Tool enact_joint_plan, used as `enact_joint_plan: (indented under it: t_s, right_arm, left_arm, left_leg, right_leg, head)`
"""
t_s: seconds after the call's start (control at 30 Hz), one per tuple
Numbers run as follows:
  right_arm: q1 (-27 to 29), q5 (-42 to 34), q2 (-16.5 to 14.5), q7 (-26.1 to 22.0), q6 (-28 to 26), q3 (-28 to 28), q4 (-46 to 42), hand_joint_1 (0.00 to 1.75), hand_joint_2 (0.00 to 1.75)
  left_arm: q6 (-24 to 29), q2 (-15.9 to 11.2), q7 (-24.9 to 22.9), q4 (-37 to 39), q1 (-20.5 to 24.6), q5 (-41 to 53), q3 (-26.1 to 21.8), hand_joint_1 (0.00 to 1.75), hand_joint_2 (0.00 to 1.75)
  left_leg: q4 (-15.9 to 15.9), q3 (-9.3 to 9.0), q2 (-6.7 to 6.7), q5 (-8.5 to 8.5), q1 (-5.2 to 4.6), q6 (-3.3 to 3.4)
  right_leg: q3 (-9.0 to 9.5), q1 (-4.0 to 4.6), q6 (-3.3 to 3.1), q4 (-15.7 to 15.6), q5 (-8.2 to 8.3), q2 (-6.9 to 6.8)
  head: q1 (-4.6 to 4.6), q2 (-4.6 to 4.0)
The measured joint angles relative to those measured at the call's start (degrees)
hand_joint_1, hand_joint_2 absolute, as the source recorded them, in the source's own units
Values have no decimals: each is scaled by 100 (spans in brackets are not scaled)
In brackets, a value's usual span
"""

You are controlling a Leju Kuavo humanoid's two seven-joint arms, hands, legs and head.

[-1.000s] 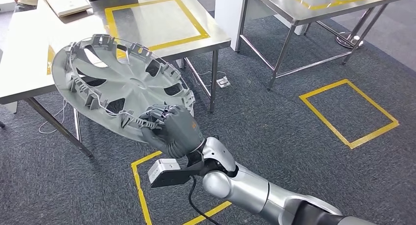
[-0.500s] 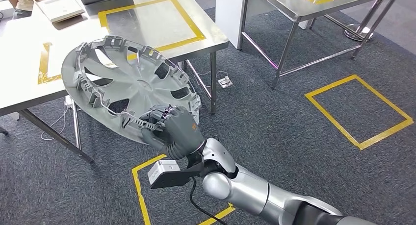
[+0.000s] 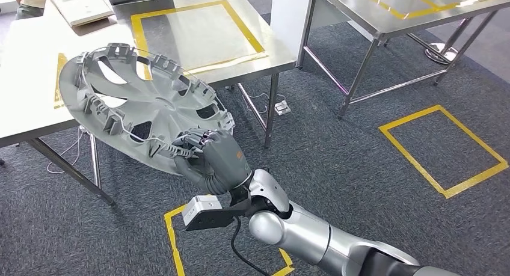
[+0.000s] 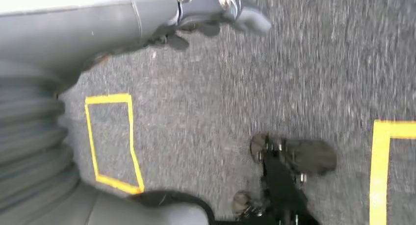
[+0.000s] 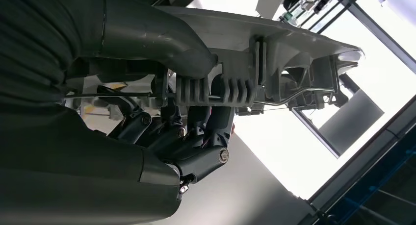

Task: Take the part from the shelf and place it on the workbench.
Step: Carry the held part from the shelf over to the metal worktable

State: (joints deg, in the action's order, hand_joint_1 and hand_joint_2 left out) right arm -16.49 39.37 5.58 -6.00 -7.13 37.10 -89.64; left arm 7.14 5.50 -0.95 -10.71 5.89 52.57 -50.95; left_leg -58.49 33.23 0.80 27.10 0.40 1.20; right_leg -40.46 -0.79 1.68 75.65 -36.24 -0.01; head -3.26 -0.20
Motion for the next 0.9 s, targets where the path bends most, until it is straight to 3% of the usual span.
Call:
enact_joint_plan:
  t_s: [0.03, 0.07, 0.1, 0.17, 0.23, 0.33, 0.37, 0.43, 0.5, 0.53, 0.57, 0.6, 0.63, 0.7, 0.73, 0.77, 0.83, 0.9]
  right_arm:
    - [2, 3, 0, -2, 0, 0, 0, 175, 175]
    - [3, 4, 0, -1, 1, -1, 0, 175, 175]
    - [3, 5, 1, 1, 3, -2, 0, 175, 175]
    - [2, 11, 2, 3, 14, -4, 1, 175, 175]
    - [2, 19, 1, 0, 28, -8, 0, 175, 175]
    - [-11, 19, 1, -9, 40, -15, -5, 175, 175]
    - [-15, 17, 1, -9, 43, -16, -7, 175, 175]
    - [-15, 16, 1, -9, 46, -16, -9, 175, 175]
    - [-17, 16, -1, -9, 48, -16, -8, 175, 175]
    - [-16, 16, -1, -8, 49, -16, -8, 175, 175]
    - [-15, 15, -1, -8, 49, -16, -7, 175, 175]
    - [-15, 14, -1, -9, 50, -16, -7, 175, 175]
    - [-15, 13, -1, -10, 50, -16, -7, 175, 175]
    - [-23, 13, -1, -14, 50, -14, -3, 175, 175]
    - [-29, 13, -1, -15, 50, -13, -2, 175, 175]
    - [-35, 11, -1, -15, 50, -12, -1, 175, 175]
    - [-47, 7, -1, -12, 52, -11, -4, 175, 175]
    - [-57, 3, -1, -14, 52, -10, -10, 175, 175]
  left_arm:
    - [-1, 2, -1, 0, -6, 0, 0, 0, 175]
    - [-1, 5, -1, 1, -13, 0, 0, 0, 175]
    - [-1, 9, -1, 1, -19, 0, 0, 0, 175]
    - [-1, 16, 4, 1, -22, 0, 0, 0, 175]
    - [-1, 13, 12, -2, -9, 0, -1, 0, 175]
    - [-1, 4, 17, -5, 6, 2, -2, 0, 175]
    - [-1, 3, 20, -5, 12, 3, -2, 0, 175]
    - [-1, 4, 28, -5, 21, 4, -2, 0, 175]
    - [-1, 8, 34, -3, 12, 4, -2, 0, 175]
    - [-1, 8, 34, -3, 2, 5, -2, 0, 175]
    - [-1, 8, 34, -2, -7, 5, -2, 0, 175]
    - [-1, 7, 34, -2, -12, 7, -2, 0, 175]
    - [-1, 4, 34, -2, -13, 10, -2, 0, 175]
    - [-1, -7, 33, -1, -23, 15, -2, 0, 175]
    - [-1, -11, 28, 0, -29, 19, -2, 0, 175]
    - [-1, -14, 23, 1, -33, 21, -2, 0, 175]
    - [-1, -3, 14, 0, -25, 30, -2, 0, 175]
    - [-1, 1, 14, -3, -10, 37, -2, 0, 175]
  left_leg:
    - [0, -61, 9, 48, 1, -8]
    - [0, -133, 18, 100, 2, -18]
    - [-1, -217, 25, 160, 5, -31]
    - [-13, -360, 39, 308, 0, -77]
    - [-13, -433, 46, 431, -19, -146]
    - [-126, -491, 35, 421, -24, -257]
    - [-325, -411, 22, 382, -20, -290]
    - [-959, -28, -10, 454, -11, -339]
    - [-1552, 445, -24, 785, -10, -357]
    - [-1664, 609, -26, 937, -10, -355]
    - [-1609, 690, -27, 978, -11, -341]
    - [-1396, 700, -27, 873, -14, -318]
    - [-1075, 655, -29, 627, -20, -280]
    - [-386, 561, -42, -40, -58, -193]
    - [-186, 521, -47, -261, -80, -159]
    - [-78, 497, -51, -374, -93, -130]
    - [-39, 397, -45, -354, -84, -73]
    - [1, 281, -35, -303, -56, 2]
  right_leg:
    - [-90, -1, -1, -2, -33, 0]
    - [-108, -1, -7, -144, 47, -1]
    - [-76, -2, -13, -405, 235, -2]
    - [44, 3, -44, -1134, 877, -11]
    - [120, 19, -108, -1559, 1279, -12]
    - [236, 19, -232, -1628, 1270, 17]
    - [303, 15, -274, -1642, 1233, 19]
    - [439, 10, -335, -1664, 1136, 15]
    - [563, 15, -357, -1668, 1023, 19]
    - [634, 18, -360, -1668, 960, 28]
    - [716, 21, -359, -1668, 895, 37]
    - [810, 25, -355, -1668, 826, 44]
    - [904, 29, -348, -1669, 755, 45]
    - [1052, 47, -312, -1661, 613, 48]
    - [1094, 54, -282, -1672, 552, 53]
    - [1128, 61, -245, -1667, 523, 61]
    - [1139, 65, -184, -1600, 528, 64]
    - [919, 62, -139, -1186, 583, 52]
  head:
    - [-2, 0]
    - [-4, 0]
    - [-7, 0]
    - [-3, 0]
    - [18, 0]
    - [33, 0]
    - [45, 0]
    - [66, 0]
    - [75, 0]
    - [77, 0]
    - [78, 0]
    - [78, 0]
    - [79, 0]
    - [94, 0]
    - [104, 0]
    - [108, 0]
    - [99, 0]
    - [80, 0]
